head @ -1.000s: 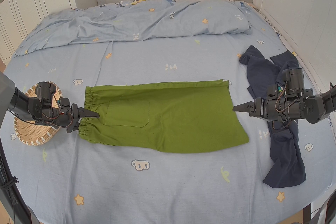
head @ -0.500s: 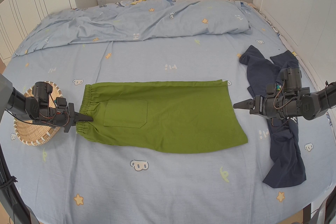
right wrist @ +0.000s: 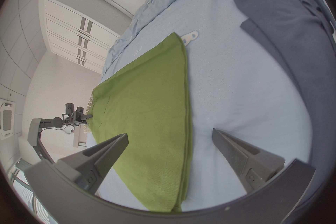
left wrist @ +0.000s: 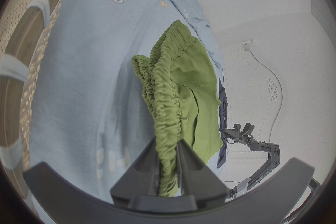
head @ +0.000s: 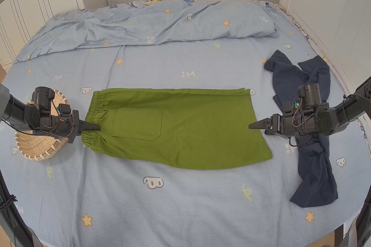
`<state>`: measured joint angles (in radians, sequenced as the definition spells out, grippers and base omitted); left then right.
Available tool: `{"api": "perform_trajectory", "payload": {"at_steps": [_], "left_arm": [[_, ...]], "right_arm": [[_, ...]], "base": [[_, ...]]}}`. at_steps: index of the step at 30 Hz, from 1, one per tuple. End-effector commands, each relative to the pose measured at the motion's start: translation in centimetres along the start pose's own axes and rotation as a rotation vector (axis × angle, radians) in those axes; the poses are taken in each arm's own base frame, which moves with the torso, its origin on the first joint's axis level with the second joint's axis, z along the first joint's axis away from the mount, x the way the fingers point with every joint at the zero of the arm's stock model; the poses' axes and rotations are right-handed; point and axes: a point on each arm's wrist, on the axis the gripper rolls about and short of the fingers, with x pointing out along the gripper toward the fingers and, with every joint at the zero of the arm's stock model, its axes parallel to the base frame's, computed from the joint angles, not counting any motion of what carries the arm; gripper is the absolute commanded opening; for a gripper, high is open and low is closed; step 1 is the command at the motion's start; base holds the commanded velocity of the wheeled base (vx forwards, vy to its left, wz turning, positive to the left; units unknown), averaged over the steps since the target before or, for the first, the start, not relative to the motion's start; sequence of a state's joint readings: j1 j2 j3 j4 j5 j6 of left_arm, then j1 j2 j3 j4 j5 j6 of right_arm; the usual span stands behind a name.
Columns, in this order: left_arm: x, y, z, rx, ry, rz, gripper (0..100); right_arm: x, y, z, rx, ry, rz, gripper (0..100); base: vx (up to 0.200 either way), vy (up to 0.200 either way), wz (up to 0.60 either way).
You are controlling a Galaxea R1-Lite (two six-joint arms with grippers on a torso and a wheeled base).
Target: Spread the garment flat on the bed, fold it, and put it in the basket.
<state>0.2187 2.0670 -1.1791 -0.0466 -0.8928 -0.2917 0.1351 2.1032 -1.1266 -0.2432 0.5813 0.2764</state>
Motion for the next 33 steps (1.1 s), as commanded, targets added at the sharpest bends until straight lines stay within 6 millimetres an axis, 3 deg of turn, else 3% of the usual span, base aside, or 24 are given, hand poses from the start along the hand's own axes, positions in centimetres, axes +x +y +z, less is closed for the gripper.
{"api": "perform_trajectory", "payload": {"at_steps": [1, 12, 17, 18, 26, 33], "left_arm": [[-0.1, -0.2, 0.1, 0.006, -0.003, -0.002, 0], [-0.2, -0.3, 0.1, 0.008, -0.006, -0.004, 0], [-0.1, -0.3, 0.1, 0.008, -0.005, -0.004, 0], [-0.1, -0.3, 0.1, 0.008, -0.005, -0.004, 0], [0.0, -0.1, 0.1, 0.006, -0.003, -0.003, 0], [-0.1, -0.1, 0.2, 0.005, -0.005, -0.003, 0]], "right_arm": [[0.7, -0.4, -0.7, 0.020, 0.041, 0.032, 100], [3.5, 0.5, -2.5, 0.019, 0.129, 0.066, 100], [3.2, 0.2, -2.3, 0.032, 0.140, 0.133, 100], [2.7, -0.4, -2.0, 0.052, 0.129, 0.142, 0], [1.3, -2.6, -0.4, 0.113, 0.078, 0.150, 0], [1.1, -2.9, -0.4, 0.142, 0.088, 0.190, 0]], "base": [[0.000, 0.000, 0.00], [0.000, 0.000, 0.00], [0.000, 0.000, 0.00], [0.000, 0.000, 0.00], [0.000, 0.000, 0.00], [0.000, 0.000, 0.00]]}}
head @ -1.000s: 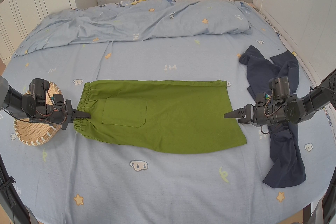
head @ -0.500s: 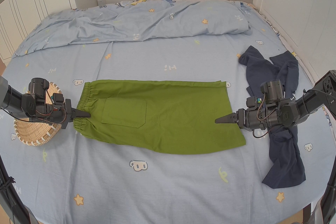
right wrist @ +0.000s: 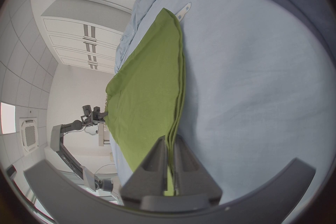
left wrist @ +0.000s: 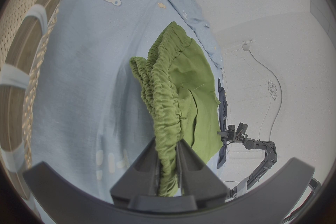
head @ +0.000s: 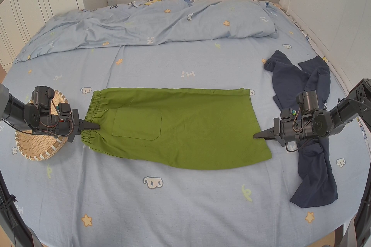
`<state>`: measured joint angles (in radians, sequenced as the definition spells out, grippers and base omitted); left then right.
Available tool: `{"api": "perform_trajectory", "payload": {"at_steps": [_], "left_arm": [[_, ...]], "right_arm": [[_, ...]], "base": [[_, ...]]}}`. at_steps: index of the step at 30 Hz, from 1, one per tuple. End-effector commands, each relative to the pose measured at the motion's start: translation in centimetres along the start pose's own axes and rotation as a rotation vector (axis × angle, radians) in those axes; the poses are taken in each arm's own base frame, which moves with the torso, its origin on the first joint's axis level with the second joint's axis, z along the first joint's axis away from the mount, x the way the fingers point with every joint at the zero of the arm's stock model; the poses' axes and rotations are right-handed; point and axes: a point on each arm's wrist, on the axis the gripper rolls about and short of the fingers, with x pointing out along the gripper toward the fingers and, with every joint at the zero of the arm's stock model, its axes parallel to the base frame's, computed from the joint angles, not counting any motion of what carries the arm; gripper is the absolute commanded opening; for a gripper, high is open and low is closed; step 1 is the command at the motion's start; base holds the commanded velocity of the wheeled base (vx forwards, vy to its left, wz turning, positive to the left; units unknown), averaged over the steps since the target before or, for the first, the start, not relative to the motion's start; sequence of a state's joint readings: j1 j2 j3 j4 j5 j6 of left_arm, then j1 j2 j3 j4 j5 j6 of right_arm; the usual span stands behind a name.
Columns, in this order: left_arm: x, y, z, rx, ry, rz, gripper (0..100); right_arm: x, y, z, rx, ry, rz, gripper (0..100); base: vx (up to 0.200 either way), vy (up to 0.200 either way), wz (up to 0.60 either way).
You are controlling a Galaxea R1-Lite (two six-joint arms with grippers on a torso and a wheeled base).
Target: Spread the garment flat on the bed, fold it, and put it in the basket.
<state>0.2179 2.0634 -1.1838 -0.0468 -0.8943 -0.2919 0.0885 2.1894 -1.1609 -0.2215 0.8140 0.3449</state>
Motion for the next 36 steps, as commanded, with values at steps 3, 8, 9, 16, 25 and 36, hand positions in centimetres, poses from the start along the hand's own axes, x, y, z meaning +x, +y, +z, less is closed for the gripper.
{"api": "perform_trajectory", "payload": {"at_steps": [3, 8, 9, 16, 25, 36], "left_arm": [[0.1, 0.1, 0.0, -0.001, 0.000, 0.000, 0], [-0.1, -0.1, 0.1, -0.006, -0.003, 0.002, 0], [-0.2, -0.2, 0.1, -0.007, -0.002, 0.002, 0], [-1.5, -1.9, -0.6, -0.081, 0.063, 0.019, 0], [-3.3, -1.1, -4.0, -0.116, 0.158, 0.060, 0], [-5.7, 1.5, -10.7, -0.134, 0.257, 0.092, 0]], "right_arm": [[-0.1, -0.1, 0.1, 0.000, -0.004, 0.014, 0], [-0.3, 0.5, 0.0, 0.007, -0.002, 0.017, 0], [-0.8, 1.1, 0.1, 0.014, -0.003, 0.019, 0], [-4.4, 5.4, -0.2, 0.045, 0.019, 0.016, 0], [-5.7, 5.4, -4.4, 0.096, 0.126, -0.022, 0], [-4.7, 4.6, -12.6, 0.102, 0.263, -0.025, 0]], "base": [[0.000, 0.000, 0.00], [0.000, 0.000, 0.00], [0.000, 0.000, 0.00], [0.000, 0.000, 0.00], [0.000, 0.000, 0.00], [0.000, 0.000, 0.00]]}}
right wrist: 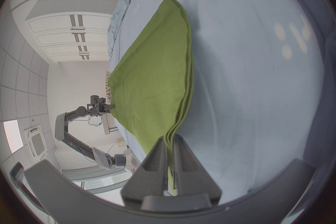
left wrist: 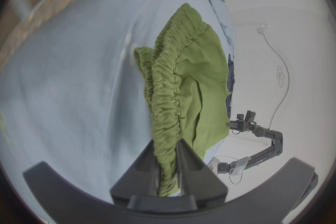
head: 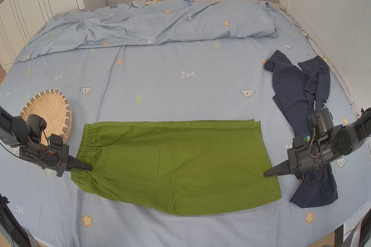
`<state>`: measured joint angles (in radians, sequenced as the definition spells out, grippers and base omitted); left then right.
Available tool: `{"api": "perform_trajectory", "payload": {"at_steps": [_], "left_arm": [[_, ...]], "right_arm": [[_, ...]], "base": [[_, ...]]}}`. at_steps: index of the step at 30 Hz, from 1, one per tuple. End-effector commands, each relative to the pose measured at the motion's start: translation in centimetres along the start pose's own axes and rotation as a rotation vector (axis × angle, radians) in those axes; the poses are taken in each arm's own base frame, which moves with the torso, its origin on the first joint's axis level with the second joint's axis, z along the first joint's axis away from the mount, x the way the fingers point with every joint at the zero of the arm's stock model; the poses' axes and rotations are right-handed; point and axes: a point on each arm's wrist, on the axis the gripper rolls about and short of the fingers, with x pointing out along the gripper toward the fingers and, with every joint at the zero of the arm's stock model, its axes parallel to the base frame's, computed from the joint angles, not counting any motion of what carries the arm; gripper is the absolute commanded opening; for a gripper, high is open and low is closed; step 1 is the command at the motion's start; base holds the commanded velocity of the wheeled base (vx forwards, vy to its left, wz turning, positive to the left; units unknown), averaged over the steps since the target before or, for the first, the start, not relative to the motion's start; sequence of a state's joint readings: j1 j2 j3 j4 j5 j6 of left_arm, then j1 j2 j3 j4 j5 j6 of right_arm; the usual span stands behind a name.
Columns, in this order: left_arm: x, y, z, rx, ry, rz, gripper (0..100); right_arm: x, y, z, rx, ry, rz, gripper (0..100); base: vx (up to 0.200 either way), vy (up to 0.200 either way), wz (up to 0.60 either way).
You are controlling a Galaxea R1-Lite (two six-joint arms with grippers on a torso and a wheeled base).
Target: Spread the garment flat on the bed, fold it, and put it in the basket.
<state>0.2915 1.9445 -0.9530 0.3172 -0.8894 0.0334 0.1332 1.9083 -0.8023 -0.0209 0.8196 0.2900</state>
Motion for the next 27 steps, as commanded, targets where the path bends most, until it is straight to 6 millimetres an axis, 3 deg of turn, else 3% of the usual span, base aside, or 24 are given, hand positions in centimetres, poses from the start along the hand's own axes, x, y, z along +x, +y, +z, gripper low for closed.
{"api": "perform_trajectory", "payload": {"at_steps": [1, 5, 11, 12, 18, 21, 27], "left_arm": [[-1.0, 1.2, -3.3, -0.052, 0.019, 0.017, 0], [-1.0, 1.3, -3.9, -0.066, 0.025, 0.019, 0], [-0.9, 1.4, -3.8, -0.065, 0.026, 0.020, 0], [-0.9, 1.3, -3.8, -0.063, 0.025, 0.020, 0], [-0.9, 1.1, -3.6, -0.053, 0.023, 0.019, 0], [-1.6, 0.2, -3.5, -0.028, 0.001, 0.022, 0], [-4.6, -3.7, -3.2, 0.033, -0.052, 0.099, 0]], "right_arm": [[0.8, -0.1, -4.0, -0.024, 0.048, 0.007, 0], [1.3, -0.6, -5.2, -0.029, 0.060, 0.011, 0], [1.8, -1.4, -5.1, -0.025, 0.051, 0.008, 0], [1.8, -1.4, -5.1, -0.026, 0.051, 0.008, 100], [1.5, -1.6, -4.7, -0.040, 0.015, 0.008, 100], [0.3, -1.8, -3.8, -0.077, -0.084, -0.005, 100], [-4.0, 1.8, -2.7, -0.210, -0.291, -0.021, 100]], "base": [[0.000, 0.000, 0.00], [0.000, 0.000, 0.00], [0.000, 0.000, 0.00], [0.000, 0.000, 0.00], [0.000, 0.000, 0.00], [0.000, 0.000, 0.00], [0.000, 0.000, 0.00]]}}
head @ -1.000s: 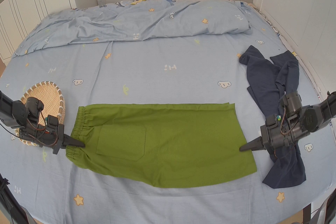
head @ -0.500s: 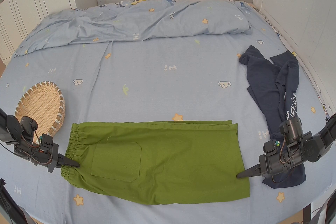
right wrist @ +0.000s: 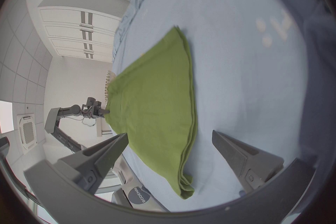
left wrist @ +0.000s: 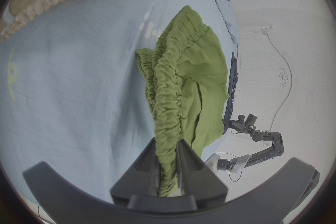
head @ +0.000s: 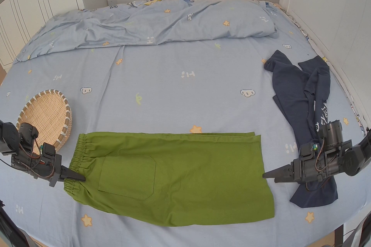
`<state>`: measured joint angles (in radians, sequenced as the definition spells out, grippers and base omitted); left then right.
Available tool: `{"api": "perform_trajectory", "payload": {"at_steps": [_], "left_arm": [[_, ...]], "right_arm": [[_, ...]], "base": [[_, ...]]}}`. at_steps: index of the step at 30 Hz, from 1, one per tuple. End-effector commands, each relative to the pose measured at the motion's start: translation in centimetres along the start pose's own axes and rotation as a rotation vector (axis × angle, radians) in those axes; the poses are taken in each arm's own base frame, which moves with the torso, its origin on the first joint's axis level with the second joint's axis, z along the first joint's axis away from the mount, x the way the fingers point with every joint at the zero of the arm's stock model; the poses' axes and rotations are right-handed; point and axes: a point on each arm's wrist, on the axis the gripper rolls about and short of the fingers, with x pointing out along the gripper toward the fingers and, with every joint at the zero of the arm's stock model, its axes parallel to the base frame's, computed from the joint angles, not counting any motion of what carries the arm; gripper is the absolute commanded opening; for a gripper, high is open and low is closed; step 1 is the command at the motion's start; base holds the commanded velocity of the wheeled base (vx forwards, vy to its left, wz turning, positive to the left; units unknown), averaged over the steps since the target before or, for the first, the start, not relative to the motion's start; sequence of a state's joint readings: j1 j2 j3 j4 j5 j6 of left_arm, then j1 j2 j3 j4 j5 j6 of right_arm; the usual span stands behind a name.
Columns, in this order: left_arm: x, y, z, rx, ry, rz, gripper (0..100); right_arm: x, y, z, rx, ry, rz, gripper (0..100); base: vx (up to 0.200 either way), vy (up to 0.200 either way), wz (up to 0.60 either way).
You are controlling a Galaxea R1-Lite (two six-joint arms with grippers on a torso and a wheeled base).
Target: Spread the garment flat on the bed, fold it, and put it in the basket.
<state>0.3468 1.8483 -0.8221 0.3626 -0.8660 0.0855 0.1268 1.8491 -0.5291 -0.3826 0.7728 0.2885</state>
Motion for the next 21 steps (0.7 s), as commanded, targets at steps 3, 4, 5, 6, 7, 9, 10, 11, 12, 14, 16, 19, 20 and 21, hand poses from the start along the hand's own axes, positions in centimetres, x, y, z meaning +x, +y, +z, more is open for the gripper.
{"api": "perform_trajectory", "payload": {"at_steps": [3, 4, 5, 6, 7, 9, 10, 11, 12, 14, 16, 19, 20, 21], "left_arm": [[-4.8, -5.7, 0.0, 0.102, -0.081, 0.158, 0], [-5.3, -6.2, -0.1, 0.112, -0.091, 0.173, 0], [-5.9, -6.7, -0.1, 0.124, -0.115, 0.188, 0], [-5.9, -6.7, -0.1, 0.124, -0.115, 0.188, 0], [-6.5, -7.2, -0.1, 0.132, -0.138, 0.196, 0], [-7.2, -7.5, 0.1, 0.144, -0.164, 0.206, 0], [-7.3, -7.4, 0.1, 0.142, -0.170, 0.215, 0], [-7.7, -7.2, 0.1, 0.138, -0.187, 0.237, 0], [-8.1, -7.2, 0.0, 0.137, -0.199, 0.262, 0], [-8.3, -7.3, 0.0, 0.138, -0.206, 0.298, 0], [-8.4, -7.6, -0.2, 0.146, -0.209, 0.324, 0], [-8.5, -8.1, -0.6, 0.161, -0.217, 0.337, 0], [-8.4, -9.0, -1.1, 0.186, -0.209, 0.328, 0], [-8.2, -9.9, -1.4, 0.205, -0.197, 0.316, 0]], "right_arm": [[-4.9, 4.2, 2.5, -0.132, -0.237, -0.004, 100], [-5.3, 4.7, 2.7, -0.140, -0.253, -0.006, 100], [-5.7, 5.1, 2.8, -0.145, -0.266, -0.009, 100], [-5.7, 5.1, 2.8, -0.145, -0.266, -0.009, 100], [-6.2, 5.6, 2.7, -0.151, -0.275, -0.011, 100], [-6.9, 6.2, 2.5, -0.159, -0.284, -0.008, 100], [-7.0, 6.3, 2.4, -0.159, -0.284, -0.008, 100], [-7.0, 6.5, 2.4, -0.160, -0.280, -0.006, 100], [-6.9, 6.5, 2.3, -0.158, -0.276, -0.008, 100], [-6.9, 6.5, 2.3, -0.156, -0.271, -0.008, 100], [-6.9, 6.5, 2.2, -0.154, -0.269, -0.009, 100], [-6.9, 6.4, 2.2, -0.153, -0.271, -0.011, 100], [-7.0, 6.4, 2.3, -0.150, -0.274, -0.013, 100], [-7.0, 6.4, 2.3, -0.150, -0.274, -0.013, 100]], "base": [[0.000, 0.000, 0.00], [0.000, 0.000, 0.00], [0.000, 0.000, 0.00], [0.000, 0.000, 0.00], [0.000, 0.000, 0.00], [0.000, 0.000, 0.00], [0.000, 0.000, 0.00], [0.000, 0.000, 0.00], [0.000, 0.000, 0.00], [0.000, 0.000, 0.00], [0.000, 0.000, 0.00], [0.000, 0.000, 0.00], [0.000, 0.000, 0.00], [0.000, 0.000, 0.00]]}}
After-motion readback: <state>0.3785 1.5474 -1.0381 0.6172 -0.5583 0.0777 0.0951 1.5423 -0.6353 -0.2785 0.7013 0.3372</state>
